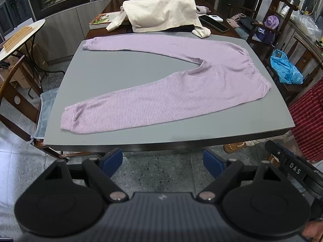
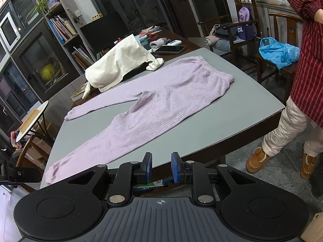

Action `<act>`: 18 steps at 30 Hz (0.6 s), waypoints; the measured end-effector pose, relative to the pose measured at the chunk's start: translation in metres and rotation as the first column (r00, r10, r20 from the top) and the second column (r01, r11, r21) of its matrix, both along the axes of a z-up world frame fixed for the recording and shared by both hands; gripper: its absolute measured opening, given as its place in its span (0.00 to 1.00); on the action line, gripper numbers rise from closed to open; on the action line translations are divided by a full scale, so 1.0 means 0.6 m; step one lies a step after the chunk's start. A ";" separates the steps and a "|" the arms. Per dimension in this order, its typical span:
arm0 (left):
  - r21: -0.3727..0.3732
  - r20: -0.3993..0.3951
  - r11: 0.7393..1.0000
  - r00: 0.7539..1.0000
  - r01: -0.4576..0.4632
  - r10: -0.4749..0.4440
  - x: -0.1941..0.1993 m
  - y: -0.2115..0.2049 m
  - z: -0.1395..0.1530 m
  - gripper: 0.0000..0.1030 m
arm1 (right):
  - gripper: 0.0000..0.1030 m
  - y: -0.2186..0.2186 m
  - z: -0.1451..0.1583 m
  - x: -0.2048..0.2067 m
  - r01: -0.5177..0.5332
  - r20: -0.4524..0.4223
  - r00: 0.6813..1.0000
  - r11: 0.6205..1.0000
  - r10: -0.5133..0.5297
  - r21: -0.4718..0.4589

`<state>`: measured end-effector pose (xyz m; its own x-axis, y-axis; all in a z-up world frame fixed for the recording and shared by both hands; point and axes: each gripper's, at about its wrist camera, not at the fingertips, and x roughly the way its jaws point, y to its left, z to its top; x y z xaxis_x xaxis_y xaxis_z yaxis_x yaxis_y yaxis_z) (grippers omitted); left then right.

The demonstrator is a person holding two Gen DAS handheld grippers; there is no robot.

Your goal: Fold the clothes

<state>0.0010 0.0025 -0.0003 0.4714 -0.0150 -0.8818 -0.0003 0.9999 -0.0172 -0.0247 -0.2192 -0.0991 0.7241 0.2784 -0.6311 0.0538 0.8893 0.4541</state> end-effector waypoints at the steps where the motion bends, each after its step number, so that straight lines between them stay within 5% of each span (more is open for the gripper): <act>1: -0.001 -0.001 1.000 1.000 0.000 0.000 0.001 0.002 0.000 0.86 | 0.20 0.000 0.000 0.000 0.002 0.000 1.000 1.000 -0.002 0.000; 18: 0.004 0.006 1.000 1.000 -0.002 0.002 0.000 0.032 -0.013 0.86 | 0.20 0.002 -0.006 0.009 0.009 -0.005 1.000 1.000 -0.009 0.001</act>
<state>0.0007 0.0215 -0.0079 0.4770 -0.0100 -0.8789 -0.0026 0.9999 -0.0128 -0.0191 -0.2180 -0.1028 0.7232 0.2729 -0.6344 0.0639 0.8882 0.4549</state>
